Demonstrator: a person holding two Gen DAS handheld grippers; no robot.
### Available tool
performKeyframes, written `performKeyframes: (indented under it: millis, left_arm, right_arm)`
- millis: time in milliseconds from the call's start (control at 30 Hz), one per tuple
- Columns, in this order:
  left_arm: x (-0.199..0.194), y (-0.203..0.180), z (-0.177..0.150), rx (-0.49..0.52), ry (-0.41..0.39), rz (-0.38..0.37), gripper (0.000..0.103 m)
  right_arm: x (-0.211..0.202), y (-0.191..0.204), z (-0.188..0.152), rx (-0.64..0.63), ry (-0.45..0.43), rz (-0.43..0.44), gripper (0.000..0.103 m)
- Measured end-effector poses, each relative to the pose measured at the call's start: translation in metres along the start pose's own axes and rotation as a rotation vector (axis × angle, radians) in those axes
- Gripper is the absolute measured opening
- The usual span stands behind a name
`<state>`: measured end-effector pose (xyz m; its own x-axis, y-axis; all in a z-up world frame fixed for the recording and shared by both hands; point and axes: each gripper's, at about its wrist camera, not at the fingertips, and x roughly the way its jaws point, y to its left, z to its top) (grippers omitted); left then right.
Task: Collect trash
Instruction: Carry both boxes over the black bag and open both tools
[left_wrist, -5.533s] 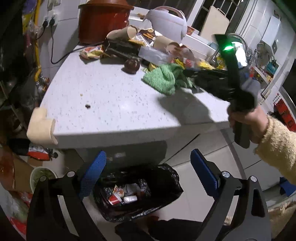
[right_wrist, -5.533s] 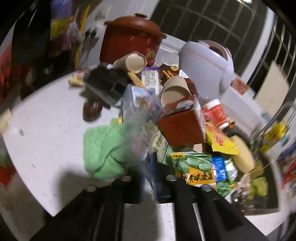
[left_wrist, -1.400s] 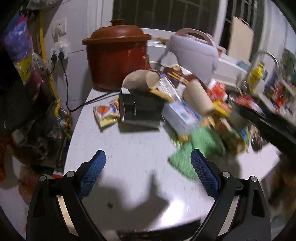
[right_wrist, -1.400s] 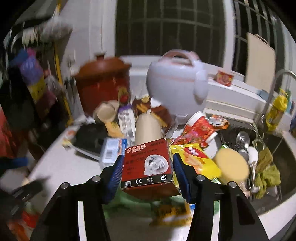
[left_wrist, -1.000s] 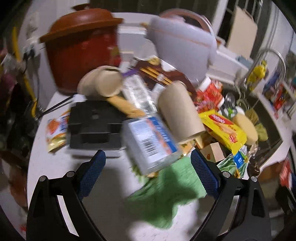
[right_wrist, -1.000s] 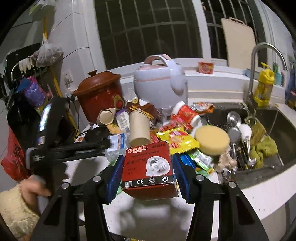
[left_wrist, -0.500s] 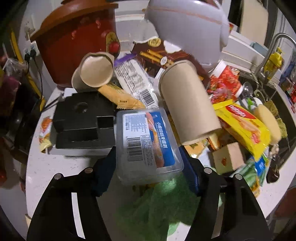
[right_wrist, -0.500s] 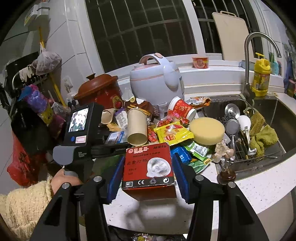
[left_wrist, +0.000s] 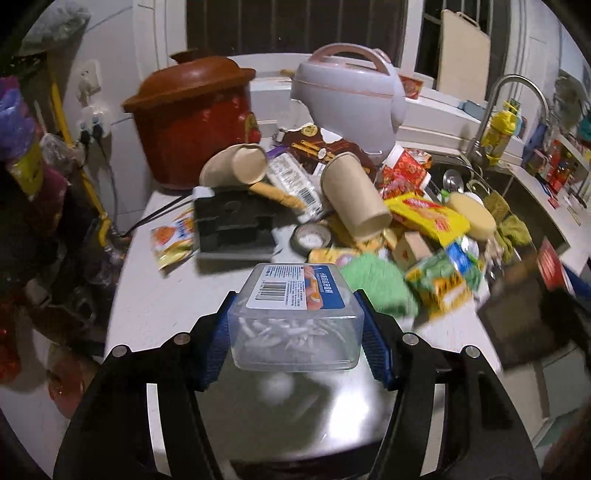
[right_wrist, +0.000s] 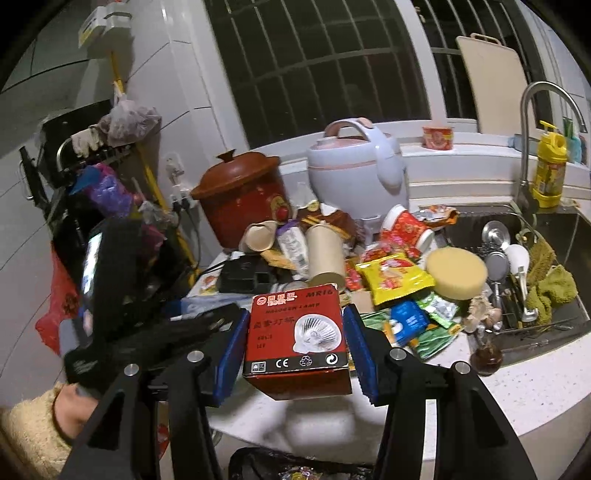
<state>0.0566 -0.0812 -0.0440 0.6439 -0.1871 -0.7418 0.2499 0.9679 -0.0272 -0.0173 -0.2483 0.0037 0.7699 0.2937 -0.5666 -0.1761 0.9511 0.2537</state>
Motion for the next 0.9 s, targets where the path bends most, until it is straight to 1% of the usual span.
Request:
performKeyframes:
  millis: [67,167,233,367,400,467,500,533,567,633,667,700,733,767,900]
  left_arm:
    - [-0.019,0.01,-0.019,0.008,-0.001,-0.014,0.06]
    - [-0.04,0.023,-0.047,0.028,0.021,-0.016,0.06]
    - [-0.054,0.03,-0.065,0.044,0.046,-0.012,0.06]
    - [-0.079,0.039,-0.102,0.074,0.105,-0.014,0.06]
    - [-0.082,0.04,-0.112,0.087,0.131,-0.011,0.06]
    - [-0.079,0.042,-0.139,0.094,0.206,-0.018,0.06]
    - [-0.074,0.042,-0.151,0.091,0.246,-0.026,0.06]
    - [-0.063,0.042,-0.169,0.084,0.302,-0.029,0.06]
    - [-0.055,0.043,-0.181,0.078,0.338,-0.036,0.06]
    - [-0.031,0.042,-0.214,0.075,0.408,-0.049,0.06]
    - [-0.019,0.041,-0.229,0.075,0.438,-0.052,0.06]
    - [-0.003,0.041,-0.245,0.07,0.475,-0.057,0.06]
    - [0.01,0.042,-0.257,0.061,0.498,-0.058,0.06]
    - [0.03,0.042,-0.276,0.057,0.531,-0.057,0.06]
    - [0.096,0.044,-0.33,0.032,0.606,-0.03,0.06]
  right_arm:
    - [-0.004,0.009,-0.005,-0.022,0.017,0.024,0.051]
    - [-0.01,0.026,-0.014,-0.069,0.048,0.055,0.051]
    - [-0.012,0.04,-0.025,-0.1,0.09,0.092,0.051]
    - [-0.014,0.064,-0.055,-0.142,0.219,0.171,0.051]
    - [-0.013,0.068,-0.063,-0.152,0.25,0.18,0.051]
    - [-0.005,0.075,-0.088,-0.163,0.344,0.199,0.051]
    - [0.0,0.076,-0.099,-0.162,0.379,0.2,0.051]
    - [0.007,0.076,-0.113,-0.158,0.425,0.196,0.051]
    - [0.017,0.074,-0.131,-0.151,0.478,0.185,0.051]
    - [0.033,0.071,-0.158,-0.147,0.535,0.17,0.051]
    - [0.046,0.067,-0.177,-0.14,0.579,0.152,0.051]
    - [0.053,0.063,-0.189,-0.134,0.601,0.149,0.051]
    - [0.065,0.058,-0.207,-0.132,0.626,0.143,0.051]
    - [0.078,0.053,-0.224,-0.14,0.653,0.124,0.051]
    - [0.126,0.028,-0.28,-0.117,0.718,0.063,0.051]
